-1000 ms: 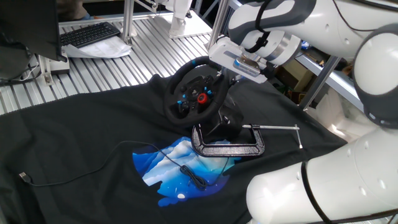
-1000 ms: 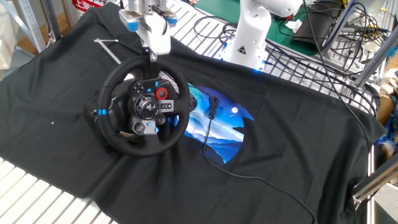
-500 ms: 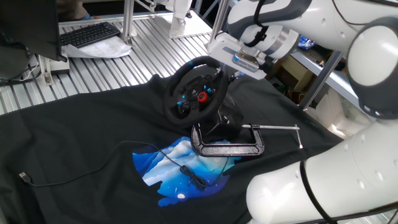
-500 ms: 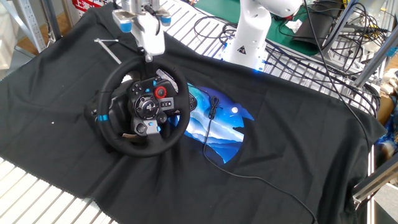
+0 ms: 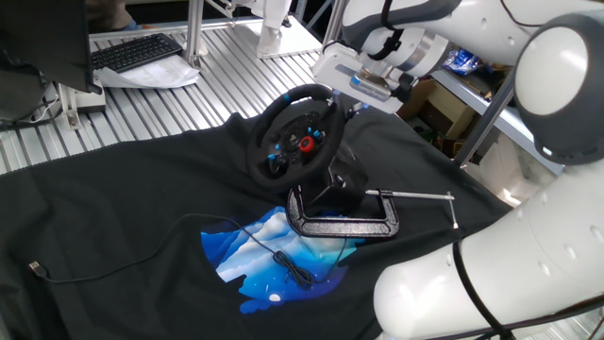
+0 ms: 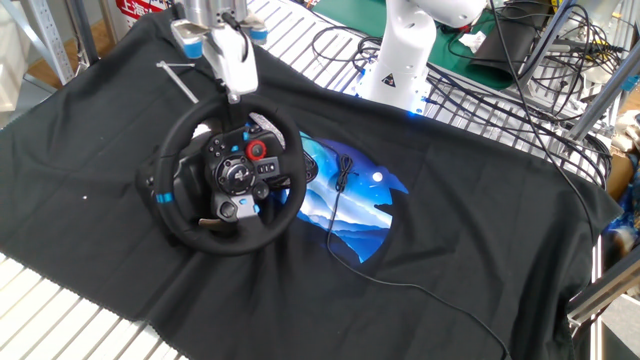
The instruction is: Rotate the steering wheel 90 degrees counterclockwise
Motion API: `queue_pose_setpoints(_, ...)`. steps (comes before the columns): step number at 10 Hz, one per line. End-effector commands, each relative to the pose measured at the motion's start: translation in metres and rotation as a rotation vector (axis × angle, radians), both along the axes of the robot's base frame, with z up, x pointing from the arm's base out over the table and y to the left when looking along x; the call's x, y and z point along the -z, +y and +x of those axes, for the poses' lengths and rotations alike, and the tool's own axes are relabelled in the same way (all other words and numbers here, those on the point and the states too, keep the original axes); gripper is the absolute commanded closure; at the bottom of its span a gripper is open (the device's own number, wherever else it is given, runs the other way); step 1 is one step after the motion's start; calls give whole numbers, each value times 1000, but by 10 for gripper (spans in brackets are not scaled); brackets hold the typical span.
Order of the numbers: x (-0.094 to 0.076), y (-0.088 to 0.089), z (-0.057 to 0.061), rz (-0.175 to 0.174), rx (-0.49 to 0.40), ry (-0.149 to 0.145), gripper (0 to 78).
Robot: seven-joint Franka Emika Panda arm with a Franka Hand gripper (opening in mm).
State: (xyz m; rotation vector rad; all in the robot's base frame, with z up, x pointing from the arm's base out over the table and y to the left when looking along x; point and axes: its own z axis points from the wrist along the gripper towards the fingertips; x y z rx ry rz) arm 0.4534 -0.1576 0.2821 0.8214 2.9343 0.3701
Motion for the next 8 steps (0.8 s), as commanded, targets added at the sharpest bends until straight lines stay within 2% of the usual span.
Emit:
queue_pose_setpoints(1,-11,-4,4,3,-21,20,764)
queue_pose_setpoints(3,-17,-5,9,11,-38,45,764)
queue_pose_setpoints(8,-22,-6,22,14,-50,56,764)
